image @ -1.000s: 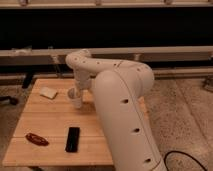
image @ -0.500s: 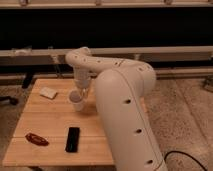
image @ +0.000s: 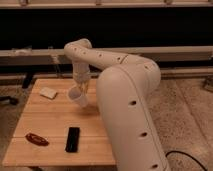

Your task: Pick up the ceramic cup

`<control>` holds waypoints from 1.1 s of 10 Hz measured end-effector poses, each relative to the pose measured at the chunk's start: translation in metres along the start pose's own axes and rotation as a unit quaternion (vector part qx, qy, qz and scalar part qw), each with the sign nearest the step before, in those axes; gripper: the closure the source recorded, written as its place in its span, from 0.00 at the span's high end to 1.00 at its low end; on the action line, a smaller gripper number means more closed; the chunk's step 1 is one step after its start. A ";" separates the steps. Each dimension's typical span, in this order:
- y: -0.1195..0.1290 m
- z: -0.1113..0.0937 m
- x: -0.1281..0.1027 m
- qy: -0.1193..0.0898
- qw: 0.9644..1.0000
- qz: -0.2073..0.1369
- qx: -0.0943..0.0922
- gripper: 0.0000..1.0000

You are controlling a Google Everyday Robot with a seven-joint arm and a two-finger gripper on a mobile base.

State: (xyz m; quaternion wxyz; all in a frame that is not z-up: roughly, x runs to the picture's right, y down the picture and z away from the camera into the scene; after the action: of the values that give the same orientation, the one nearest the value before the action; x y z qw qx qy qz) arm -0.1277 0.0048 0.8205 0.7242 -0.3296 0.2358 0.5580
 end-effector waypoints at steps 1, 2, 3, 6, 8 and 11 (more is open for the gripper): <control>0.001 -0.005 0.001 -0.001 1.000 -0.003 0.001 0.00; 0.002 -0.016 0.002 -0.005 1.000 -0.008 0.000 0.00; 0.004 -0.023 0.003 -0.006 1.000 -0.011 0.000 0.00; 0.004 -0.028 0.002 -0.009 1.000 -0.013 0.000 0.00; 0.004 -0.036 0.003 -0.012 1.000 -0.014 0.000 0.00; 0.004 -0.039 0.004 -0.013 1.000 -0.016 0.001 0.00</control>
State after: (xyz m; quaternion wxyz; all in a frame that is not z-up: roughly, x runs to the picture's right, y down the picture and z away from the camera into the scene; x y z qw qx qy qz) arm -0.1294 -0.0213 0.7906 0.7365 -0.3253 0.2214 0.5502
